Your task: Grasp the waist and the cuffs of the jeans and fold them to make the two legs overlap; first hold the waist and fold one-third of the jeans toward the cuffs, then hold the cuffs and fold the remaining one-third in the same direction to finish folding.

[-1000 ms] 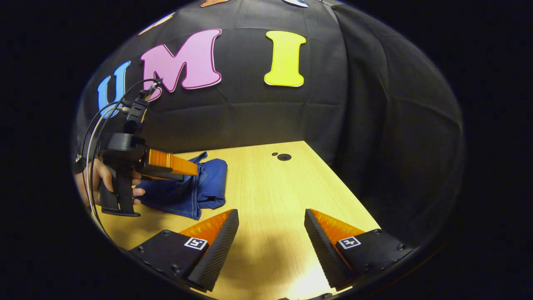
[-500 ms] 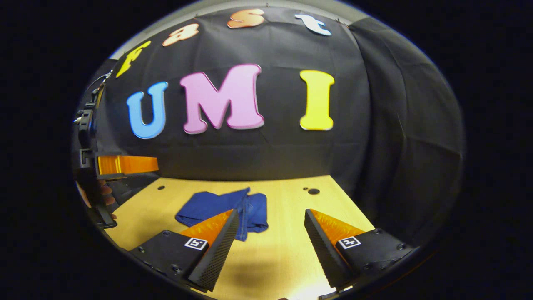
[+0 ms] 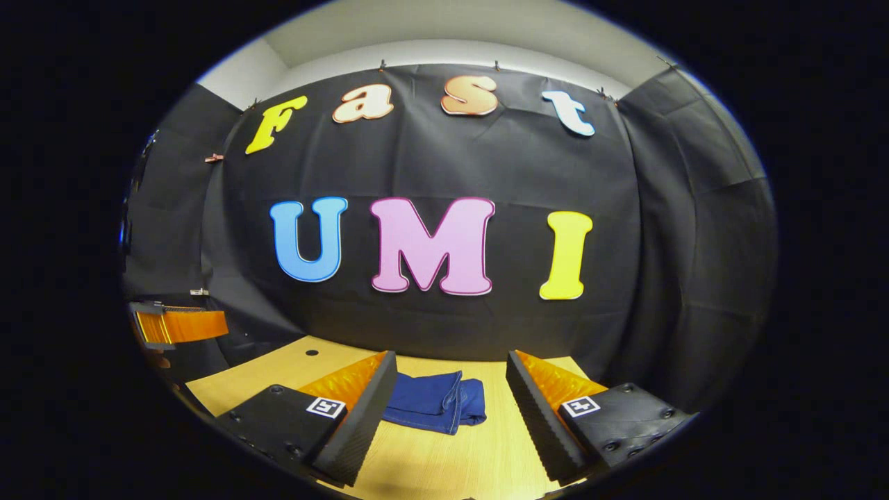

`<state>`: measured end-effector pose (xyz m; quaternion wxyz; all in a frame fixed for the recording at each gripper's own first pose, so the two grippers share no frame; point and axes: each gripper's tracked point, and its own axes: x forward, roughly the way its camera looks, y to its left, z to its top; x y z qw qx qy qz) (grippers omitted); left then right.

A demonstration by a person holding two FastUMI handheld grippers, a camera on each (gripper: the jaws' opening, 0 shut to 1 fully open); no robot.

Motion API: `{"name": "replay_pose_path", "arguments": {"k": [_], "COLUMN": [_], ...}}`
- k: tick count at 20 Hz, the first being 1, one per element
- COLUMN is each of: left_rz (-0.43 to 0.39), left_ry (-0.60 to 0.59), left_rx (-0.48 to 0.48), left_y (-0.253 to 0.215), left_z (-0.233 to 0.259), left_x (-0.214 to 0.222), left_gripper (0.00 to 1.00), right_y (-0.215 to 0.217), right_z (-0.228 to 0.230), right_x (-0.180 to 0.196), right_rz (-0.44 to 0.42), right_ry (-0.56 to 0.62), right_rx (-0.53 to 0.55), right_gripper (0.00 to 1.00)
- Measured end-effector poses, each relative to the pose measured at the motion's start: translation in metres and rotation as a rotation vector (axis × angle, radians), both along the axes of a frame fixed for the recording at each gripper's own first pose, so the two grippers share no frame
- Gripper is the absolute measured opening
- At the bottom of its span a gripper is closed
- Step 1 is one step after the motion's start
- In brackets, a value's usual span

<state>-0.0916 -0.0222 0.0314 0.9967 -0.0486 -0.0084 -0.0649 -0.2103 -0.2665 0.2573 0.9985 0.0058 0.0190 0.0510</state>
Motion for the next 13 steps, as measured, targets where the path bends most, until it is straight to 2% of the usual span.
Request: {"name": "replay_pose_path", "arguments": {"k": [4, 8, 10, 13], "left_rz": [0.037, 0.073, 0.086, 0.115], "left_ry": [-0.022, -0.034, -0.061, -0.059], "left_rx": [-0.033, -0.006, 0.005, -0.018], "left_y": [0.005, 0.002, 0.001, 0.001], "left_z": [0.009, 0.019, 0.031, 0.026], "left_x": [-0.024, -0.026, -0.023, -0.023], "left_gripper": [0.96, 0.97, 0.96, 0.97], "right_y": [0.013, 0.018, 0.013, 0.019], "right_z": [0.006, 0.010, 0.020, 0.018], "right_x": [-0.012, -0.006, 0.001, 0.010], "right_rz": [0.044, 0.094, 0.097, 0.127], "right_ry": [-0.009, 0.017, -0.014, -0.002], "right_rx": [-0.009, 0.003, -0.010, -0.001], "right_gripper": [0.96, 0.96, 0.96, 0.96]}}
